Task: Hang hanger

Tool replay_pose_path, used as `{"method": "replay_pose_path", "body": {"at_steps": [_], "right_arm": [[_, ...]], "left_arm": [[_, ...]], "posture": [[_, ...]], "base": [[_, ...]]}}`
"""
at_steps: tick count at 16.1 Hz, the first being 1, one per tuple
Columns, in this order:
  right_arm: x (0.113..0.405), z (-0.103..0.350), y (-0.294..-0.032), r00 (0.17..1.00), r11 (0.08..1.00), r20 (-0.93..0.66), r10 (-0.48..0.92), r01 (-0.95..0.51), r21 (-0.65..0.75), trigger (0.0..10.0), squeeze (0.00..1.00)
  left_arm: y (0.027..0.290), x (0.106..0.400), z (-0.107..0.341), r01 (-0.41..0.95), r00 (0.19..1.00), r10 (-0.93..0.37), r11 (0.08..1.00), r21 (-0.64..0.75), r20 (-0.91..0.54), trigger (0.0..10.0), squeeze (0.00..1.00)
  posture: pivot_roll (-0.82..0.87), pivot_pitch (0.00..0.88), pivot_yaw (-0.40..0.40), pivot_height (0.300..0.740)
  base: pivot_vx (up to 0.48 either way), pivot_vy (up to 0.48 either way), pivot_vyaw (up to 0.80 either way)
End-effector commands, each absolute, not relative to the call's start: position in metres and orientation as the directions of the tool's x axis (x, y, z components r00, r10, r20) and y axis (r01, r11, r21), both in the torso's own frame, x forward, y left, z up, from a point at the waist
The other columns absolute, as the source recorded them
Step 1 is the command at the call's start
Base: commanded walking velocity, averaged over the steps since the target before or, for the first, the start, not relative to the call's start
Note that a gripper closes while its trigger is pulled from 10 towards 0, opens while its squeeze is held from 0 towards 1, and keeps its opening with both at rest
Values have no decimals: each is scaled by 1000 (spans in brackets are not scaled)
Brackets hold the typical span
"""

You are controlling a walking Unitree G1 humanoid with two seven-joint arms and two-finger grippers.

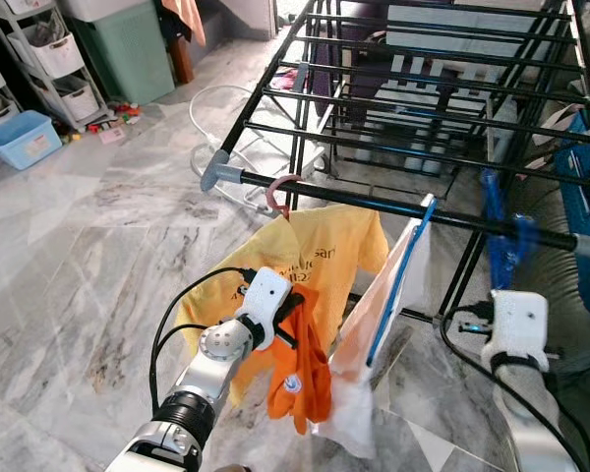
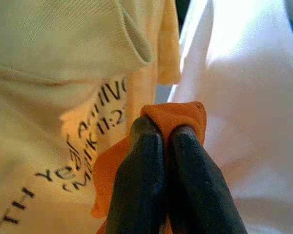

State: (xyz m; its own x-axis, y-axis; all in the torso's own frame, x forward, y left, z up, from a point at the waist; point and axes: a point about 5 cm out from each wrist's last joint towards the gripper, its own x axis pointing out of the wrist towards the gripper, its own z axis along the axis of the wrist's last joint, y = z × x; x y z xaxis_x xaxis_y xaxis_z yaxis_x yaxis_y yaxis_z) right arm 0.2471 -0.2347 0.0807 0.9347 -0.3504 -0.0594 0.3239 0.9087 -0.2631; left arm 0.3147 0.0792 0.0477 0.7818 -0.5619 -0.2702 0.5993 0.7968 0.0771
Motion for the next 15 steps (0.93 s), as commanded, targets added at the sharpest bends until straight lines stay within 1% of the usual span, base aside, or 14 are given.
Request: {"method": "replay_pose_path", "body": {"at_steps": [1,2,4,8,9,10,11,15], "right_arm": [[238,80,-232,933,910,-34,-359,341,-237,10000,0],[227,77,-227,929,908,-20,-370,357,-220,10000,0],[218,75,-221,929,909,2,-370,363,-205,10000,0],[208,62,-213,936,919,-31,-352,339,-199,10000,0],[199,50,-210,934,926,-75,-349,332,-177,10000,0],[196,47,-209,933,928,-90,-349,331,-169,10000,0],[185,36,-209,924,931,-135,-358,342,-126,10000,0],[163,18,-202,915,938,-206,-346,330,-109,10000,0]], "left_arm": [[82,319,51,575,803,-536,812,103,-258,10000,0],[83,319,50,557,815,-516,823,111,-262,10000,0],[82,320,50,544,824,-503,831,114,-262,10000,0],[79,321,50,531,832,-490,839,117,-260,10000,0],[78,322,50,515,843,-471,846,136,-260,10000,0],[78,323,50,509,847,-465,848,144,-260,10000,0],[80,325,50,482,861,-433,861,161,-266,10000,0],[87,324,45,438,880,-382,883,168,-284,10000,0]], "posture": [[23,25,27,740],[18,18,24,740],[15,11,22,740],[9,3,23,740],[0,0,30,740],[0,0,30,740],[2,0,27,740],[-2,0,16,740]], "base": [[0,0,0],[0,0,0],[0,0,0],[0,0,0],[0,0,0],[0,0,0],[0,0,0],[0,0,0]]}}
